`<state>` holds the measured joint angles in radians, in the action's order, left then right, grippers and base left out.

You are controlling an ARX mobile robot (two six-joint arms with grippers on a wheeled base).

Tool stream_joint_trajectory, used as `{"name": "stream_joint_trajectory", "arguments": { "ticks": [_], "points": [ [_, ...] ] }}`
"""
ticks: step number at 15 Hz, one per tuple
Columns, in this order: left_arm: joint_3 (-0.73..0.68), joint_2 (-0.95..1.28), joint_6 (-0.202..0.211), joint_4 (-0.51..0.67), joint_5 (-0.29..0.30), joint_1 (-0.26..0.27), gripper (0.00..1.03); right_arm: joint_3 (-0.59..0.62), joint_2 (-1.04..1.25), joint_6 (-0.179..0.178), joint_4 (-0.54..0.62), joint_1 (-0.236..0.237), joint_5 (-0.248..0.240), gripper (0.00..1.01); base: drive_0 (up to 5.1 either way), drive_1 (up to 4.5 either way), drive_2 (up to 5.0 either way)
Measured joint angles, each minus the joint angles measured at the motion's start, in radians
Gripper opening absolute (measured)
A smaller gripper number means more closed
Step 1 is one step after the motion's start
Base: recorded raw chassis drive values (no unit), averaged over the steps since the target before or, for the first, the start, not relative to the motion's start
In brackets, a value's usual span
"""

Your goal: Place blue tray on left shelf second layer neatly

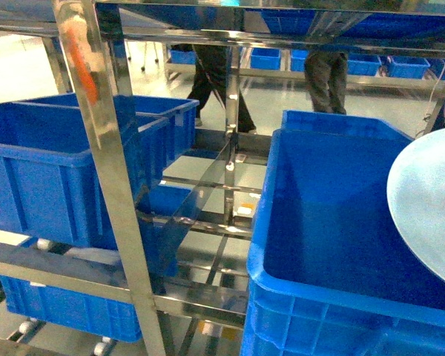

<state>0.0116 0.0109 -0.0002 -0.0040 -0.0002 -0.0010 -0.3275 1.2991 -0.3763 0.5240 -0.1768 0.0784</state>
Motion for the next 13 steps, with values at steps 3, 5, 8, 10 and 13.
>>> {"name": "stream_joint_trajectory", "arguments": {
  "ticks": [3, 5, 8, 10, 13],
  "points": [
    [0.0, 0.0, 0.0, 0.0, 0.0, 0.0, 0.98, -0.014, 0.05, -0.011, 0.042, 0.014, -0.029, 0.02, -4.5, 3.32, -3.8],
    [0.0, 0.0, 0.0, 0.0, 0.0, 0.0, 0.98, -0.06, 0.13, -0.038, 0.081, 0.044, -0.077, 0.02, -4.5, 3.32, -3.8],
    [0.0, 0.0, 0.0, 0.0, 0.0, 0.0, 0.98, -0.106, 0.203, -0.043, 0.109, 0.128, -0.096, 0.19, -4.5, 3.32, -3.8],
    [0.0, 0.0, 0.0, 0.0, 0.0, 0.0, 0.98, 0.175, -0.494, 0.066, -0.426, -0.075, 0.17, 0.83, -4.5, 3.32, -3.8],
    [0.0, 0.0, 0.0, 0.0, 0.0, 0.0, 0.98, 0.137, -1.019, 0.248, -0.871, -0.171, 0.256, 0.98, -4.5, 3.32, -3.8]
  ]
}}
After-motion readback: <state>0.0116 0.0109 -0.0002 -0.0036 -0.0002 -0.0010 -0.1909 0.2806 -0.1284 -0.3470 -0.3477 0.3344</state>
